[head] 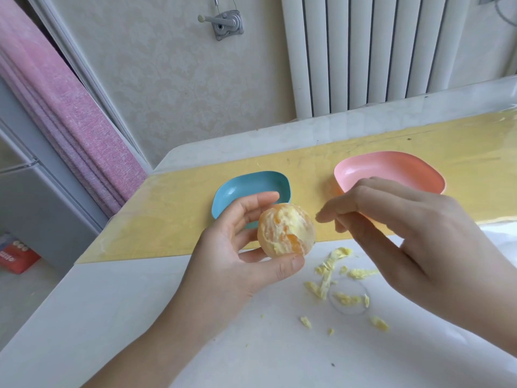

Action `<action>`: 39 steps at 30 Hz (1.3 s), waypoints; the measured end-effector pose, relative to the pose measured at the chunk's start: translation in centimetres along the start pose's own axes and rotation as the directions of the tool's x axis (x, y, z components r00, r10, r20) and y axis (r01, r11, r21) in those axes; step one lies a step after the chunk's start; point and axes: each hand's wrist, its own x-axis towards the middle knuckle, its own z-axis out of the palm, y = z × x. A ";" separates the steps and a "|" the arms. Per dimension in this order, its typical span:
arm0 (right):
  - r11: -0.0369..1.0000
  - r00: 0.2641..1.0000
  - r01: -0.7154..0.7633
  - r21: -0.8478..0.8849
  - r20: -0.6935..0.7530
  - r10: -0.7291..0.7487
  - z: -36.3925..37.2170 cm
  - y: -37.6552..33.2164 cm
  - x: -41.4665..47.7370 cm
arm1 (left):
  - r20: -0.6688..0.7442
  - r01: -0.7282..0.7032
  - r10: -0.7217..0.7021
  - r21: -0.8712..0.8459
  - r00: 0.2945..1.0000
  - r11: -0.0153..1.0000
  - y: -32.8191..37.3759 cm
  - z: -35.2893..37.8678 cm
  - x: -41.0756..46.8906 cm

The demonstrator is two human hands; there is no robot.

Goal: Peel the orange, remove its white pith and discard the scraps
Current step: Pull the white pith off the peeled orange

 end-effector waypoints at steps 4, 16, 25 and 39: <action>1.000 1.000 0.004 -0.003 -0.005 -0.004 -0.1 0.1 0.0 | 0.017 -0.077 0.076 0.116 0.997 0.990 0.2 0.0 -0.3; 0.999 0.999 0.031 0.028 -0.035 -0.030 0.3 -0.4 -0.1 | 0.049 -0.226 0.221 0.298 0.974 0.928 0.5 0.4 -0.7; 0.994 0.992 0.093 -0.049 -0.075 -0.097 0.6 -0.4 -0.3 | 0.076 -0.355 0.356 0.401 0.931 0.844 0.4 0.6 -1.0; 0.995 0.998 0.066 0.079 0.002 -0.066 0.5 -0.6 -0.1 | 0.076 -0.402 0.419 0.481 0.905 0.779 0.7 0.5 -1.0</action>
